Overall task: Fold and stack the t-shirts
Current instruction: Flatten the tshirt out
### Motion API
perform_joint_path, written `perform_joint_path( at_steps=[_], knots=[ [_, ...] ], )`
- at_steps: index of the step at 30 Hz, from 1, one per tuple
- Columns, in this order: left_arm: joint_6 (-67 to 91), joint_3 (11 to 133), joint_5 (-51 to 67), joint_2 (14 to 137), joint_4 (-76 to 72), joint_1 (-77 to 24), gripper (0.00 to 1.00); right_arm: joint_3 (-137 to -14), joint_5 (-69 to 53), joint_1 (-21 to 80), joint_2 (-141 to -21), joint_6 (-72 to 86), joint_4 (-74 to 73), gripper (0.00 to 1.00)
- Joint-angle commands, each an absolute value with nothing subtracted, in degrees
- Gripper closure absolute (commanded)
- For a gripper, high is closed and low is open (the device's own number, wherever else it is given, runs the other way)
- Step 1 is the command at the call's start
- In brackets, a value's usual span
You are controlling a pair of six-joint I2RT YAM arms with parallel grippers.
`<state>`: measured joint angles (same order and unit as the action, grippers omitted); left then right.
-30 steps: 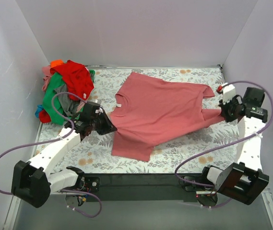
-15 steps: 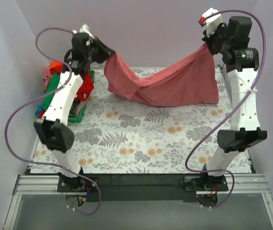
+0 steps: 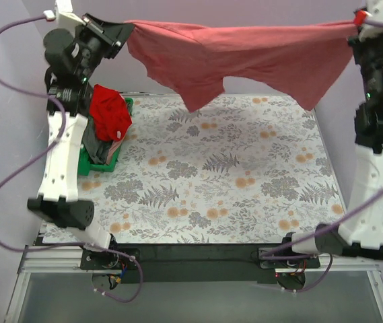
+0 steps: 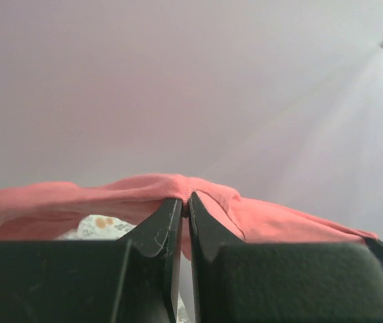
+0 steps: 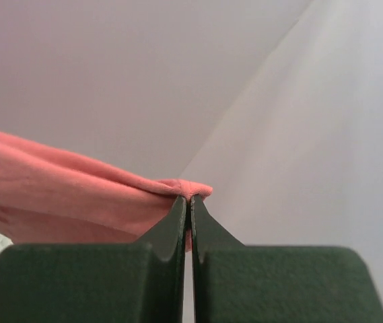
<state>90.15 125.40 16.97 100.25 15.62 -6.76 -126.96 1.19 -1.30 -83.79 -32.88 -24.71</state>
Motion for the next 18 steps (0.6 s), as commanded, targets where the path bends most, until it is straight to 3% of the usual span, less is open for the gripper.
perform_joint_path(
  at_steps=[1, 5, 10, 11, 16, 18],
  knots=[
    [88.2, 113.3, 19.6, 83.7, 11.1, -7.0, 1.00, -116.9, -3.1, -3.9, -72.4, -30.4, -19.4, 0.99],
    [87.2, 90.8, 23.2, 64.6, 12.3, -7.3, 1.00, -87.0, -6.7, -5.1, -59.2, -34.9, -22.0, 0.99],
    [89.3, 66.4, 29.4, 48.0, 23.0, -12.2, 1.00, -64.4, -4.0, -5.4, -42.8, -45.2, -32.9, 0.99],
    [94.6, 55.3, 34.2, 39.7, 27.9, -12.3, 1.00, -56.1, -3.5, -5.5, -37.8, -48.9, -40.0, 0.99],
    [100.8, 40.4, 41.6, 26.0, 41.1, -12.3, 1.00, -44.9, -3.7, -5.5, -31.5, -51.3, -46.8, 0.96],
    [102.6, 37.4, 43.5, 20.5, 45.2, -12.3, 0.80, -43.2, -3.7, -5.5, -30.5, -51.2, -49.0, 0.87]
  ],
)
